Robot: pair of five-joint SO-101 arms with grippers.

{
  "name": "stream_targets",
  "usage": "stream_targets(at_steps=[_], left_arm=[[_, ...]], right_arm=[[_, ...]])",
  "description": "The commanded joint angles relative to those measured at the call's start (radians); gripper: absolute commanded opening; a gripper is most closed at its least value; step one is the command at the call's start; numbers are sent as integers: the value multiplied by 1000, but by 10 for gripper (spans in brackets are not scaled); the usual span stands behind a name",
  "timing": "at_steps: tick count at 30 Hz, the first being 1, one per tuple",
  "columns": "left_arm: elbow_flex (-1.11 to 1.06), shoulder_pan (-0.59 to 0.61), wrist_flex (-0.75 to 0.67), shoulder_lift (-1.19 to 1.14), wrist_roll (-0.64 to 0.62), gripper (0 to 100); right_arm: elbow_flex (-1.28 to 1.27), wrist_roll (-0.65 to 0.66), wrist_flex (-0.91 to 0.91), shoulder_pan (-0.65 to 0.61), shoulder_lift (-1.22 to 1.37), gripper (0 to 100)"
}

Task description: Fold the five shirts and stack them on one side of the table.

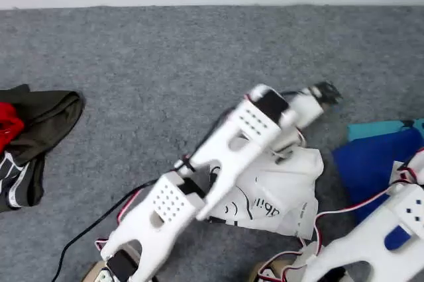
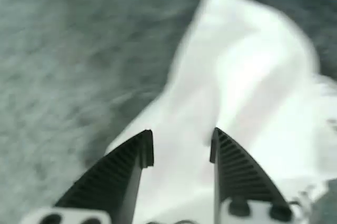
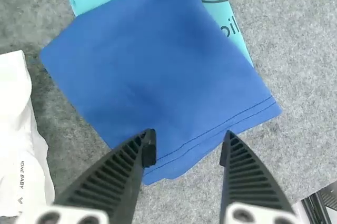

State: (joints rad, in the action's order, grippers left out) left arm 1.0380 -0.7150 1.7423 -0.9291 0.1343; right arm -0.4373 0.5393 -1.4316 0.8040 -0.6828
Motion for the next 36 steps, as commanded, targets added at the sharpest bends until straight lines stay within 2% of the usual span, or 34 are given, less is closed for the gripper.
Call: stream_targets(at_steps=[1, 4, 9, 15, 22, 26, 29, 32, 36], left_arm=[[36, 75, 14, 104, -2, 166], [28, 109, 14, 166, -2, 166], [-137, 160, 11, 160, 2, 166], [-209, 213, 9, 97, 2, 166], [-209, 265, -20, 49, 5, 166], [-209, 261, -55, 20, 5, 166], [-209, 241, -60, 17, 5, 166], [-209, 226, -58, 18, 5, 166], [-209, 221, -55, 18, 5, 166]], right_arm=[[-5, -8, 5, -58, -22, 200], [-41, -8, 7, -159, -25, 199], [-115, -11, 18, -420, -15, 199], [-192, -120, 147, -728, -15, 199], [-258, -123, 153, -954, -22, 198], [-328, -110, 168, -1030, -16, 198], [-400, -34, 188, -1055, -25, 198], [-448, 58, 179, -1032, -25, 198], [-485, 150, 157, -917, -27, 198]])
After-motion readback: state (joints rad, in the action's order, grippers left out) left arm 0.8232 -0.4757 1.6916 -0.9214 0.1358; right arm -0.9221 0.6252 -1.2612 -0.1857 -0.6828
